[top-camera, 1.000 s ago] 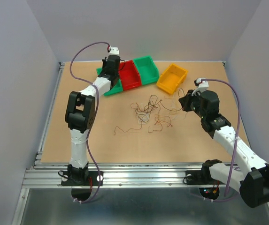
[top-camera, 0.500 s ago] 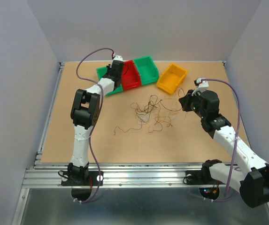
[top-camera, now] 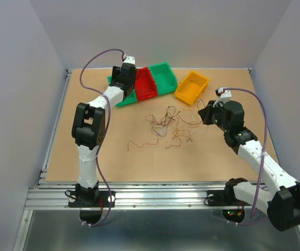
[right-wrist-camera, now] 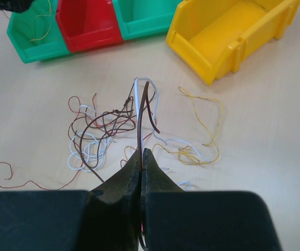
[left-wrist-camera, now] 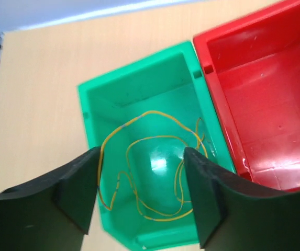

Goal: Untangle the cables

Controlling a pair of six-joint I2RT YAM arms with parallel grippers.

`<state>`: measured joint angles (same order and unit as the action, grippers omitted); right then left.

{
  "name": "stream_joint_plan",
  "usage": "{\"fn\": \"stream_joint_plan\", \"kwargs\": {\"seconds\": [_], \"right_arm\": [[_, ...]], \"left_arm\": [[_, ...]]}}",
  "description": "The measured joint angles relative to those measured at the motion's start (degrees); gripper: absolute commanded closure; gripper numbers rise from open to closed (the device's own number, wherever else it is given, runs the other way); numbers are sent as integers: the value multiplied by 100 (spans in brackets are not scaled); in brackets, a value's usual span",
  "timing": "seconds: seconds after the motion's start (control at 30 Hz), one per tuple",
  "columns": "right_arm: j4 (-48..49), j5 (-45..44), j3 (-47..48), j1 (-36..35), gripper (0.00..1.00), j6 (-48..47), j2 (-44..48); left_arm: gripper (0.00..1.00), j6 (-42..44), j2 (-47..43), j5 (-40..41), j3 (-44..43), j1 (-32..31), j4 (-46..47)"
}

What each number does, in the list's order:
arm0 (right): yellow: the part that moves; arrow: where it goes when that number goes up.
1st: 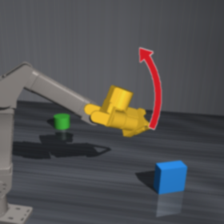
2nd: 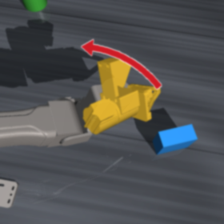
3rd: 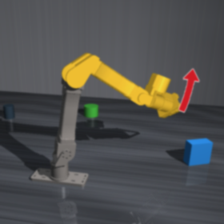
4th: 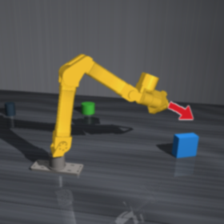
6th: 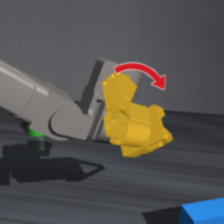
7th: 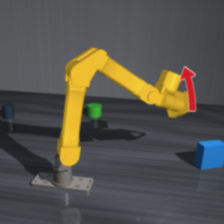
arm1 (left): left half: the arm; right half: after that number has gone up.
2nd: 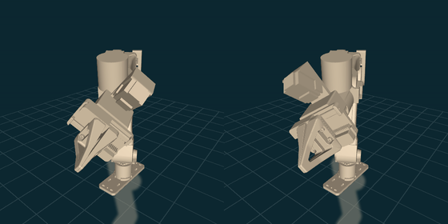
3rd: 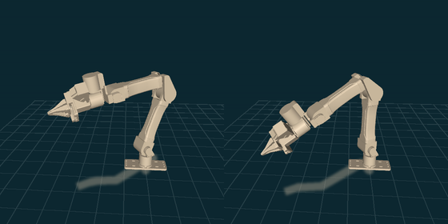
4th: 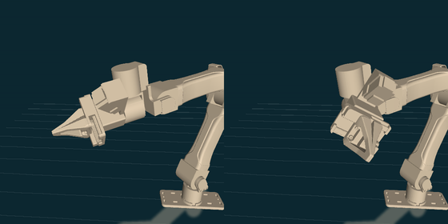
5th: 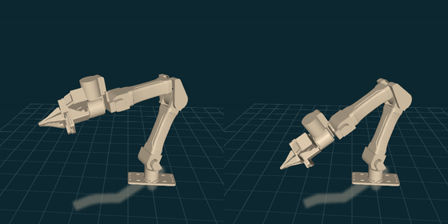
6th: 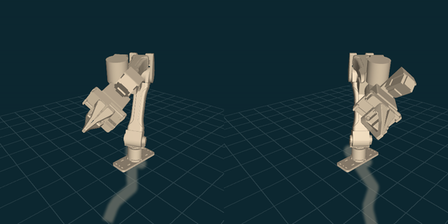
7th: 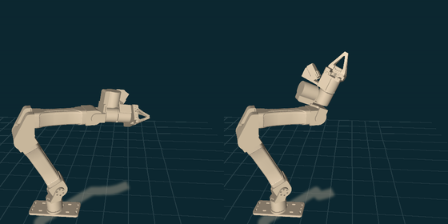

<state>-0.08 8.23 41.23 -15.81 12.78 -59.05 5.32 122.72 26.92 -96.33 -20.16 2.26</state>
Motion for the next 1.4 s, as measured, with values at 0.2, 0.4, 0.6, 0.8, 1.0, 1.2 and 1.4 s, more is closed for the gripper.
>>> {"fn": "stream_joint_plan", "kwargs": {"seconds": [0.2,0.4,0.6,0.8,1.0,1.2,1.4], "right_arm": [[0,85,0,0,98,0,-37],[0,116,0,0,98,0,-68],[0,122,0,0,98,-2,-68],[0,122,0,0,98,-22,-68],[0,122,0,0,97,-42,-68],[0,122,0,0,97,-52,-68],[0,122,0,0,97,-55,-68]], "left_arm": [[22,17,-835,-11,304,0,286],[23,42,-938,-9,306,0,468],[25,26,-726,153,254,2,396],[35,-39,-264,175,55,37,129],[35,-96,4,98,-142,94,-170],[37,-118,142,94,-315,160,-214],[32,-120,203,-37,-337,192,-256]]}}
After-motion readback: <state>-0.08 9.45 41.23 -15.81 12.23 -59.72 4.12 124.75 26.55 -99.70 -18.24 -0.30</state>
